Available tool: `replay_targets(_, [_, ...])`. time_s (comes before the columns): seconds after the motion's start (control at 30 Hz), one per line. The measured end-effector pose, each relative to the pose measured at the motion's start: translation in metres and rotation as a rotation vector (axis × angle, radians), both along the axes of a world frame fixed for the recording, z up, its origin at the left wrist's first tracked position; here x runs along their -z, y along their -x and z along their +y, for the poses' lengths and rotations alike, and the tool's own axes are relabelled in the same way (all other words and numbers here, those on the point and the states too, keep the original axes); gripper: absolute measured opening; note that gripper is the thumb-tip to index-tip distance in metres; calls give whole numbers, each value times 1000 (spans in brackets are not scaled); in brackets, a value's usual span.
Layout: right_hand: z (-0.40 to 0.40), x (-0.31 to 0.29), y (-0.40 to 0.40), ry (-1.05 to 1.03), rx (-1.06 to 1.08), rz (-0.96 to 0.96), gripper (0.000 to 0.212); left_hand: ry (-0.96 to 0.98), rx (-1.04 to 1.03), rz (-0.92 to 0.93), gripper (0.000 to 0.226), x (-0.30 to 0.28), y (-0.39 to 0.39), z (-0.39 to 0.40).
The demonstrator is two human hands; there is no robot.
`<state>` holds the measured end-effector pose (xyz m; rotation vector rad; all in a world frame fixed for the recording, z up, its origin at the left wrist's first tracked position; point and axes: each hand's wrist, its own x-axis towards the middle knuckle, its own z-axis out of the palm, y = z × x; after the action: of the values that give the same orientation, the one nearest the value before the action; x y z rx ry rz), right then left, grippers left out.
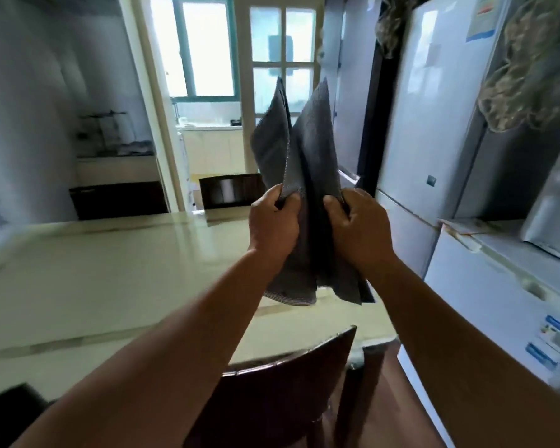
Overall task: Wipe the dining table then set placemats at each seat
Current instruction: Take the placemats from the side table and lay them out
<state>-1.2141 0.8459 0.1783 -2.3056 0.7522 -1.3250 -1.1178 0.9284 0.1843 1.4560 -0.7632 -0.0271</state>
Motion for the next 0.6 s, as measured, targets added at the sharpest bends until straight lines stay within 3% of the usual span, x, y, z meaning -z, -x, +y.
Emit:
replay_targets(0.27, [-77,68,-110,-310,-207,142,24,-241,-334,154,8,61,-130,-10])
replay_targets(0.43, [-104,125,-142,-478,-226,346,27,-426,-390,224,19,121,-172,0])
replay_targets(0.6, [-128,154,-156,-528,-131,488,35,-471,-401,367,26,159,-211,-4])
